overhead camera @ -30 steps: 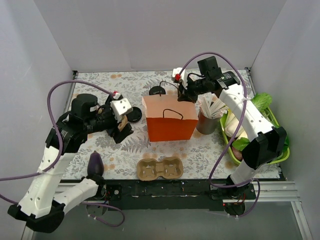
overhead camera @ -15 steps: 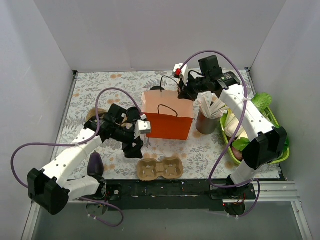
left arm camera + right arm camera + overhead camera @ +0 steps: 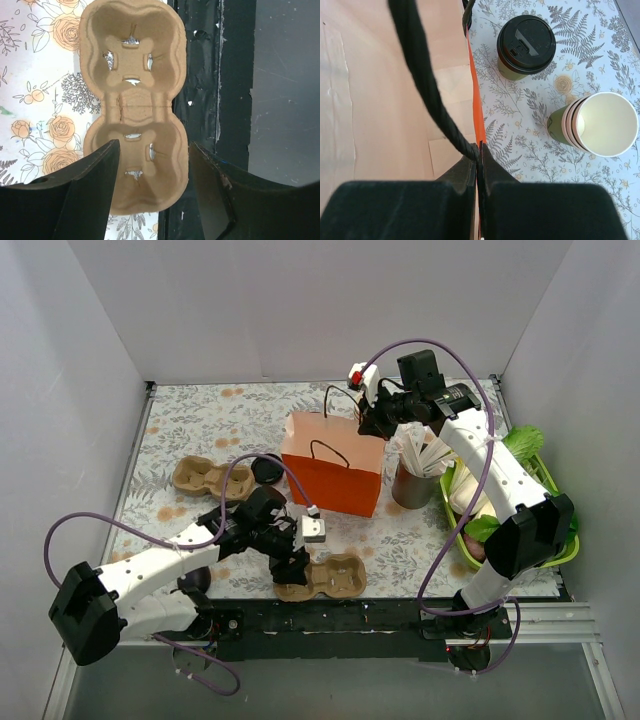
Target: Pack the takeout coffee
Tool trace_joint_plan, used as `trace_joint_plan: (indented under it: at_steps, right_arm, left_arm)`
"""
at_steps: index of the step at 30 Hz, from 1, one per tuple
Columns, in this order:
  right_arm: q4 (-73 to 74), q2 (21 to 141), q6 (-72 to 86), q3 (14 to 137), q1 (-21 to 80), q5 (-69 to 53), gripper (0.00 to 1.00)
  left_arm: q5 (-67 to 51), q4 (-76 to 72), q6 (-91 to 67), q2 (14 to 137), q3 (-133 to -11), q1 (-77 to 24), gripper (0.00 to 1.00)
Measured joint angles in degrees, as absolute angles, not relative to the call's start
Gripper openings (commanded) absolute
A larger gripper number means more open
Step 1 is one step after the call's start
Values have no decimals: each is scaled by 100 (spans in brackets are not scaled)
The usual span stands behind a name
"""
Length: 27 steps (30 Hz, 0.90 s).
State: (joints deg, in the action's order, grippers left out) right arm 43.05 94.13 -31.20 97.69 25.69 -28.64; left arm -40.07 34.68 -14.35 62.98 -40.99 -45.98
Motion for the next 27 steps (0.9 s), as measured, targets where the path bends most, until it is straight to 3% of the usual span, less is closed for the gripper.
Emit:
trace_joint_plan:
  at_steps: [15, 27]
  right_arm:
    - [4305, 9413, -3013, 9767, 2567, -2705, 1]
    - [4309, 9413, -3017, 9760, 2565, -2698, 1]
  left_arm:
    - [-3168, 2220, -1796, 6722, -3686, -5113, 59]
    - [-3083, 2069, -1472, 7008, -3677, -5273, 51]
